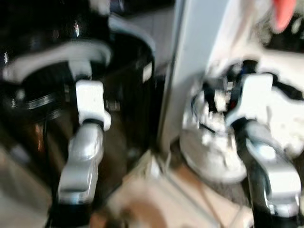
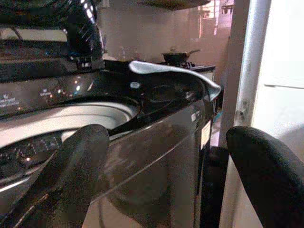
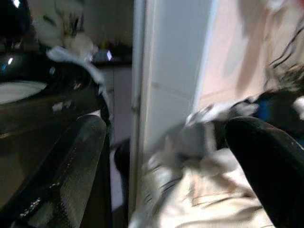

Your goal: Clothes washing

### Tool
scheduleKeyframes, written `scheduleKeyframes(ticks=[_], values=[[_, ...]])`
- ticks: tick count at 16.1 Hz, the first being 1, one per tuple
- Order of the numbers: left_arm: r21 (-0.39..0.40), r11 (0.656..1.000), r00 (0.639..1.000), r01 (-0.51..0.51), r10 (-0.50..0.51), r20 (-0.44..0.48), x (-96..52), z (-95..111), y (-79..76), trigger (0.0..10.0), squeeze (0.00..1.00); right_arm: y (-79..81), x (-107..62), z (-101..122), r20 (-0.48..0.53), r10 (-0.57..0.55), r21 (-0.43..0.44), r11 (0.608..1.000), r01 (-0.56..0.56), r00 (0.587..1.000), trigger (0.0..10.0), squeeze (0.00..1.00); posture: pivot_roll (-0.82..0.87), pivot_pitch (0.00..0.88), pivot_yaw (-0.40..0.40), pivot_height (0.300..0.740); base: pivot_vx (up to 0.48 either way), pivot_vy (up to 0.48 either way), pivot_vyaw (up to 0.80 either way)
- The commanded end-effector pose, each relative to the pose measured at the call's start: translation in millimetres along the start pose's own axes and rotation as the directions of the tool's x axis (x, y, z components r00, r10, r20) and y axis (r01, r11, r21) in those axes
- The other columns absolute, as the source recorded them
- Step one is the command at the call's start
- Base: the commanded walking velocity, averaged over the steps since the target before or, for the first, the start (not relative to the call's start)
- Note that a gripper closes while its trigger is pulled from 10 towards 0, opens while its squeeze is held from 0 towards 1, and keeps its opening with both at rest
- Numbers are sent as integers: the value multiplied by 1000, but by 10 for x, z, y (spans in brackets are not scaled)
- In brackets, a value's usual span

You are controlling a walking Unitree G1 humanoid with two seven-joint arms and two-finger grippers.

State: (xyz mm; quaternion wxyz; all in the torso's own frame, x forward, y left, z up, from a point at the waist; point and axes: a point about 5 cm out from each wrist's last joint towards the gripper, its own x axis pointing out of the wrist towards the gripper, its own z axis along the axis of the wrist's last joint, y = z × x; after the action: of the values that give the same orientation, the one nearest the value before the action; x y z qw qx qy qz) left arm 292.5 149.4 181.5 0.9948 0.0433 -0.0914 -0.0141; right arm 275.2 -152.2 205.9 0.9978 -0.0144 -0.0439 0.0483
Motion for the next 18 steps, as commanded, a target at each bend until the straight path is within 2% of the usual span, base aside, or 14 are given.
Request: scheduleKeyframes(ticks=[1, 5, 9, 11, 13, 16, 18], values=[[4, 999, 999, 32, -32, 39, 24, 72, -44, 10000, 0, 6, 10, 22, 26, 19, 17, 1000, -19, 999, 10000, 0, 33, 0, -53, 740, 259, 0, 0], [12, 998, 997, 59, -59, 48, 42, 85, -79, 10000, 0, -17, 14, -15, 20, 4, 27, 1000, -4, 1000, 10000, 0, 29, 0, -46, 740, 284, 0, 0], [7, 998, 995, 62, -63, 72, 92, 149, -83, 10000, 0, -37, 29, 14, 11, 1, 5, 1000, -1, 1000, 10000, 0, 21, 0, -36, 740, 333, 0, -800], [10, 998, 996, 60, -61, 73, 96, 149, -79, 10000, 0, -42, 35, 17, 9, 9, -11, 1000, -9, 1000, 10000, 0, 20, 0, -34, 740, 336, 0, -272], [21, 999, 996, 40, -42, 75, 104, 158, -31, 10000, 0, 28, 48, 59, 4, 118, -43, 992, -117, 993, 10000, 0, 22, 0, -33, 740, 334, 0, 0], [34, 999, 997, 16, -19, 72, 110, 158, 17, 10000, 0, 50, 56, 123, 23, 167, -49, 985, -166, 986, 10000, 0, 26, 0, -33, 740, 334, 0, 0], [45, 999, 998, -3, 0, 69, 106, 160, 69, 10000, 0, 78, 53, 134, 24, 194, -73, 979, -191, 981, 10000, 0, 30, 0, -33, 740, 332, 0, 800]])
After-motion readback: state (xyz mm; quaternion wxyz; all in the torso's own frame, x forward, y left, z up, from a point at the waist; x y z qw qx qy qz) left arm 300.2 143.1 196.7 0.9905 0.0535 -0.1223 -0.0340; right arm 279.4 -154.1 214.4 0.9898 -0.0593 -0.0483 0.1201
